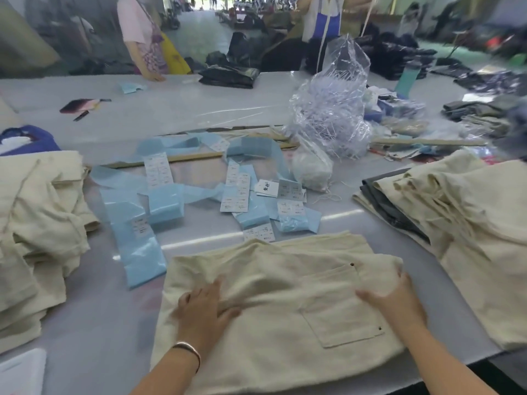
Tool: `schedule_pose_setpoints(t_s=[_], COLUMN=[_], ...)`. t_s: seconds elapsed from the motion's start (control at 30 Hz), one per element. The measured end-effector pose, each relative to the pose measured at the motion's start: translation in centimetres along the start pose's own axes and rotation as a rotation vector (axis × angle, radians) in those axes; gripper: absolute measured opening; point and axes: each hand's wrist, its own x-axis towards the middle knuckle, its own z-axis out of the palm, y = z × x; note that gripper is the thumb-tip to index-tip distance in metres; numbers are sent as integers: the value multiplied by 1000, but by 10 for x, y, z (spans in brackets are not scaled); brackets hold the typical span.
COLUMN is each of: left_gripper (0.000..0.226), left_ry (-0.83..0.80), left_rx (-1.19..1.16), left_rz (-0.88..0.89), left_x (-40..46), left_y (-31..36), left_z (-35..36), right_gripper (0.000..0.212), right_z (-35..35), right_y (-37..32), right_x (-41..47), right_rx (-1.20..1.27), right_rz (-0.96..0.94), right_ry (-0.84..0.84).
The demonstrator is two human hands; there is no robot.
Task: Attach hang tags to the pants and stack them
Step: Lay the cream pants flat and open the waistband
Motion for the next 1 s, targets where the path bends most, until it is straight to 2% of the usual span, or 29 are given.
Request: schedule_pose_setpoints(t_s=[0.07,0.13,0.23,0.33,0.4,0.5,0.57,0.63,0.7,0.8,0.87,0.93,1.0], left_gripper=[56,44,36,34,38,39,34,39,33,16,28,39,21], left_ry=[115,241,301,339,302,301,332,345,278,34,-146,-175,-128], left_rx=[-79,-48,-22,-15,-50,-134,-173,-231,-385,-777,-1007,-1095,-1103], left_rz=[147,242,231,115,-4,-121,-115,-35,50,68,34,-39,-65], left_x=[-6,-16,-26,-32,-34,-30,-26,-22,-17,-10,-3,4,12], left_y=[0,0,-8,-21,-21,-11,5,29,61,116,151,171,178], left_z=[-1,0,4,5,0,-5,-7,-5,-3,-3,-3,-2,2], right_gripper=[100,79,49,16,18,26,35,33,28,39,45,55,53], right_z=[-2,0,9,16,15,14,15,14,11,5,2,2,1], right_y=[-2,-5,-8,-14,-21,-29,-32,-37,-48,-63,-71,-70,-64], right_x=[10,11,6,6,10,16,13,3,-9,-28,-38,-40,-33], right_rx=[111,163,199,367,299,-154,-356,-399,-400,-312,-145,-2,226], right_rz=[28,3,-107,-147,-207,-388,-525,-604,-568,-609,-665,-610,-478], right_ry=[-72,-88,-45,-112,-126,52,170,199,66,-217,-477,-705,-843])
